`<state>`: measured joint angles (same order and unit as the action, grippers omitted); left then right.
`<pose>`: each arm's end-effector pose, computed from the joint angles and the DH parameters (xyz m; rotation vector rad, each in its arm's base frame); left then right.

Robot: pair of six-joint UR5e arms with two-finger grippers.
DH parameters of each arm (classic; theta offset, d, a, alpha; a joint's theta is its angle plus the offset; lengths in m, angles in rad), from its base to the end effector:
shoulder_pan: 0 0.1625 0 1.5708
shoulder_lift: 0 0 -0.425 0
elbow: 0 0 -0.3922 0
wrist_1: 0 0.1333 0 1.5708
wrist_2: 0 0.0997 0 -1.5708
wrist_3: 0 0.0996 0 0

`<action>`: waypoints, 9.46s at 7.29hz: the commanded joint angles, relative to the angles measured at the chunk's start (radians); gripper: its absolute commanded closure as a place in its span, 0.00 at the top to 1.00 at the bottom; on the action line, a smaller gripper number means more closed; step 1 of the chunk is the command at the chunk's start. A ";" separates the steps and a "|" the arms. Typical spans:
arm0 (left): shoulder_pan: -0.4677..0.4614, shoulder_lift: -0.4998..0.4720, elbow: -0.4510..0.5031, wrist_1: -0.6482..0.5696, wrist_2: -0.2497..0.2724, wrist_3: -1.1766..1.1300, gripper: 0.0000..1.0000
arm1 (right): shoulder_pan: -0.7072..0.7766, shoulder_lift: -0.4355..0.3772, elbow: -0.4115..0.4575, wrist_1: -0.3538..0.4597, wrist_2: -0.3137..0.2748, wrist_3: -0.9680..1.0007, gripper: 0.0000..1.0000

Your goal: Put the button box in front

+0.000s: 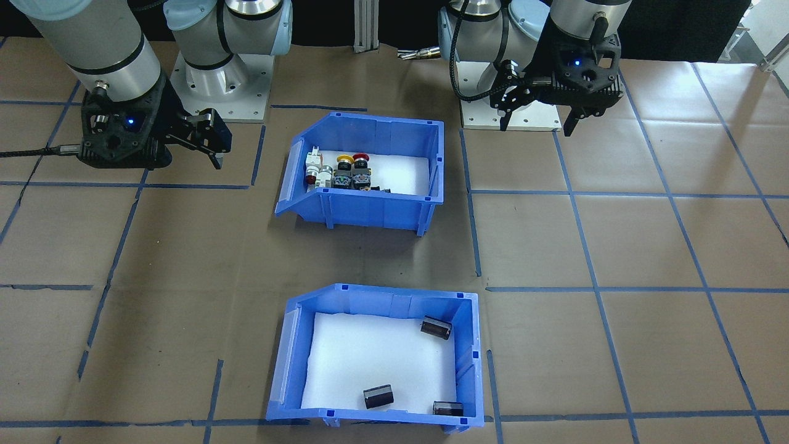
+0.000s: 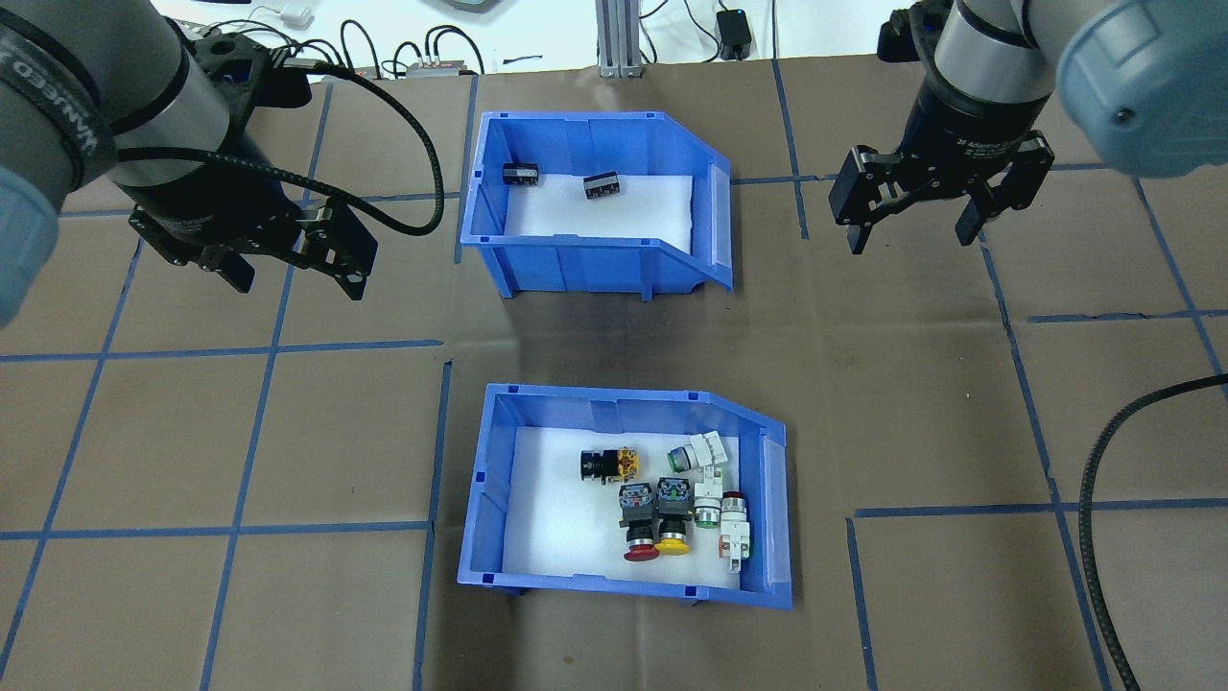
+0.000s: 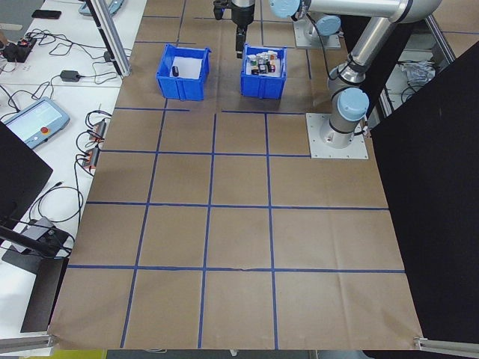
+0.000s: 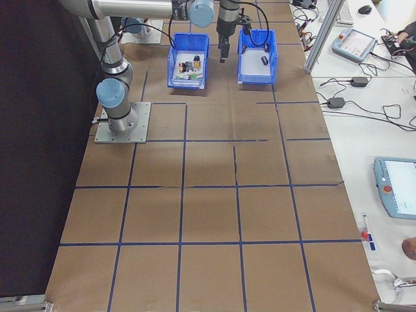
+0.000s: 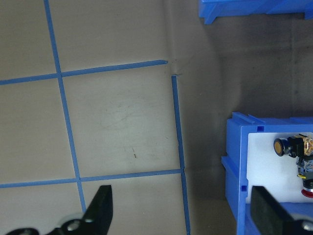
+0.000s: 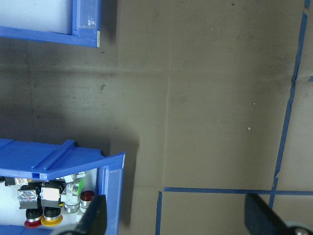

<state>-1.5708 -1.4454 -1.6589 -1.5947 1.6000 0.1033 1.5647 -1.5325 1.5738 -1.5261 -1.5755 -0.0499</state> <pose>-0.1304 -0.4398 0.5006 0.1603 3.1075 -0.0185 0.1298 -0.4997 0.4632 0.0690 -3.1356 -0.1351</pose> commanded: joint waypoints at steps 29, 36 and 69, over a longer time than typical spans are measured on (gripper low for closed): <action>-0.437 0.097 -0.583 0.424 -0.190 -1.921 0.99 | 0.480 0.684 -0.434 -0.302 -0.011 -0.984 0.93; -0.508 -0.021 -0.624 0.625 -0.189 -1.944 0.97 | 0.472 0.635 -0.445 -0.296 -0.083 -0.998 0.01; -0.301 -0.762 0.403 0.398 -0.273 -1.815 0.11 | 0.056 -0.453 0.684 -0.310 0.018 -1.502 0.02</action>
<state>-1.8759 -2.2076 -1.2522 -1.1932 1.3244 -1.7114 1.5382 -1.9951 2.2557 -1.8366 -1.5577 -1.6591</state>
